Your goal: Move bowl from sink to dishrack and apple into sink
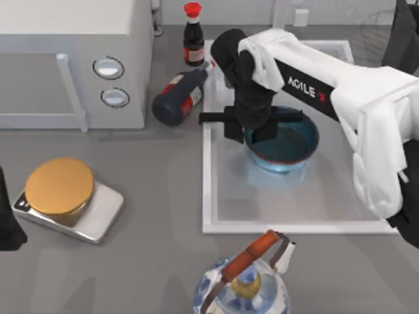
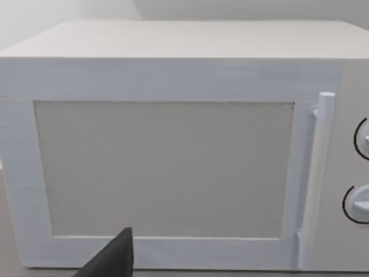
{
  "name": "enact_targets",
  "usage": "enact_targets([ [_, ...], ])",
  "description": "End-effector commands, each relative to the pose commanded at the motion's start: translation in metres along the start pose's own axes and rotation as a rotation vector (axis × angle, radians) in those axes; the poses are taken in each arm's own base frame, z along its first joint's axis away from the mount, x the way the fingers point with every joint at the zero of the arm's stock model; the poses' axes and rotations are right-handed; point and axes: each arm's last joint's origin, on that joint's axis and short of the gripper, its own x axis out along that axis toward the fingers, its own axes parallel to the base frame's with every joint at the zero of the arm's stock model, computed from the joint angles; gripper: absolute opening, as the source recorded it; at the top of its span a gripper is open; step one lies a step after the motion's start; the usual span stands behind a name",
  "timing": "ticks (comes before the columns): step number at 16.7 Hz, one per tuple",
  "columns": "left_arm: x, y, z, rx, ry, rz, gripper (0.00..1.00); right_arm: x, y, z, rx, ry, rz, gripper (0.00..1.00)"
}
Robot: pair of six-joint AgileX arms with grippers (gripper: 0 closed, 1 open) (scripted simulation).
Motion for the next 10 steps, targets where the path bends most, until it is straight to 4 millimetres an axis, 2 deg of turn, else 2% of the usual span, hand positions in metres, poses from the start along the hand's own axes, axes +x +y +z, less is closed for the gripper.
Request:
enact_targets([
  [6, 0.000, 0.000, 0.000, 0.000, 0.000, 0.000, 1.00, -0.002, -0.003, 0.002, 0.007, -0.002, -0.001, 0.00],
  [8, 0.000, 0.000, 0.000, 0.000, 0.000, 0.000, 1.00, -0.011, -0.004, 0.000, 0.010, 0.016, -0.016, 0.00],
  [10, 0.000, 0.000, 0.000, 0.000, 0.000, 0.000, 1.00, -0.030, -0.003, -0.008, 0.012, 0.055, -0.045, 0.00],
])
